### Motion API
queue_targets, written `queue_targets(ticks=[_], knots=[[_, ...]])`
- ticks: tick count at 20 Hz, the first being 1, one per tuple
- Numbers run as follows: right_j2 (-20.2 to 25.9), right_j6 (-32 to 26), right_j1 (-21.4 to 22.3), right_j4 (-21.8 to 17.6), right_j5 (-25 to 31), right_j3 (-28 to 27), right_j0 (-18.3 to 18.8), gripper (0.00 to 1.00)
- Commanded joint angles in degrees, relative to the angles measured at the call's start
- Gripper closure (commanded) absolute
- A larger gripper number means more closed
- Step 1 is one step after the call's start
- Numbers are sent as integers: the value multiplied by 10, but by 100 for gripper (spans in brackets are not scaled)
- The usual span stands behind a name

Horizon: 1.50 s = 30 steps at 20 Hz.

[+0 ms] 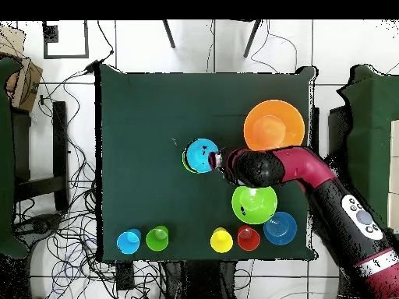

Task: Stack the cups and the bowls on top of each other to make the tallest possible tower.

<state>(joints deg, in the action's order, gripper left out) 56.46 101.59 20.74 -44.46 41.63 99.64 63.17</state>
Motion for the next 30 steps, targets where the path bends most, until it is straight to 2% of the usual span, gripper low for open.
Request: queue_targets(ticks=[1,10,15,30], knots=[[-47,-98,-12,-19,27,29,-30,100],[-47,-102,-13,-21,23,36,-25,100],[-47,-121,-28,-21,30,15,-29,100],[-36,-131,-58,-16,18,6,-32,100]])
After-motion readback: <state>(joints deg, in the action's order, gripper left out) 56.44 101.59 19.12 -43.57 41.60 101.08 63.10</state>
